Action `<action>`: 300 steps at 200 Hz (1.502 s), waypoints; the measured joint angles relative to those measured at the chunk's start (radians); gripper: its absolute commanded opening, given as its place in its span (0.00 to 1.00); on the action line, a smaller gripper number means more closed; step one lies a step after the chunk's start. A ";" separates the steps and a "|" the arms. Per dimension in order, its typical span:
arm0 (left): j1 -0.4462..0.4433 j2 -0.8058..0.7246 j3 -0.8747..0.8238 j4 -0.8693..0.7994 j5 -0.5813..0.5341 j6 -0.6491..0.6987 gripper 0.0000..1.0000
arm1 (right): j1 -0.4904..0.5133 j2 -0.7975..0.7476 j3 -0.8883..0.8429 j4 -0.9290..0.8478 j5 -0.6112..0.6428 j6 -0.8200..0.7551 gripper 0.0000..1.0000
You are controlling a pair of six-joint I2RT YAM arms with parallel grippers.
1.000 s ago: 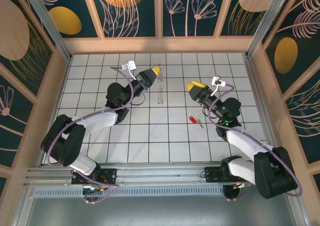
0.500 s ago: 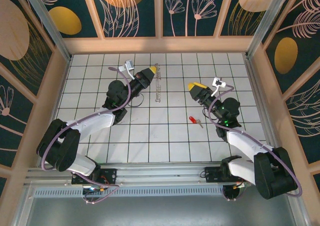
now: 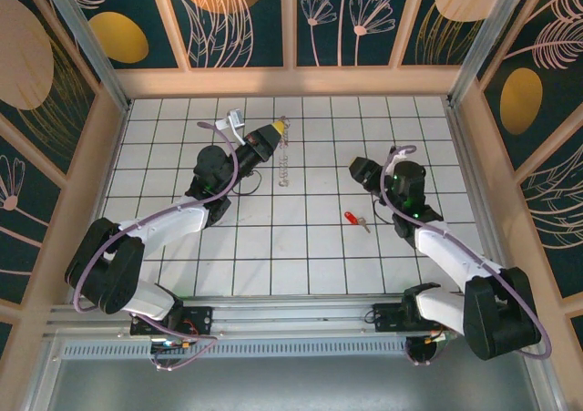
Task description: Put the keys on the keyring
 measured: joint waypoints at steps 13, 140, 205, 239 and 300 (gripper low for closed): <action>0.000 0.000 0.000 -0.011 0.000 0.007 0.00 | 0.000 0.017 -0.001 -0.066 0.031 -0.008 0.58; 0.000 -0.019 -0.017 -0.046 -0.005 0.046 0.00 | 0.224 0.252 0.134 -0.495 0.311 -0.012 0.38; 0.000 -0.020 -0.021 -0.045 0.013 0.052 0.00 | 0.261 0.304 0.163 -0.572 0.407 0.022 0.35; 0.000 -0.020 -0.021 -0.044 0.024 0.052 0.00 | 0.271 0.304 0.163 -0.576 0.411 0.024 0.33; 0.000 -0.021 -0.025 -0.037 0.029 0.052 0.00 | 0.272 0.325 0.163 -0.576 0.411 0.024 0.30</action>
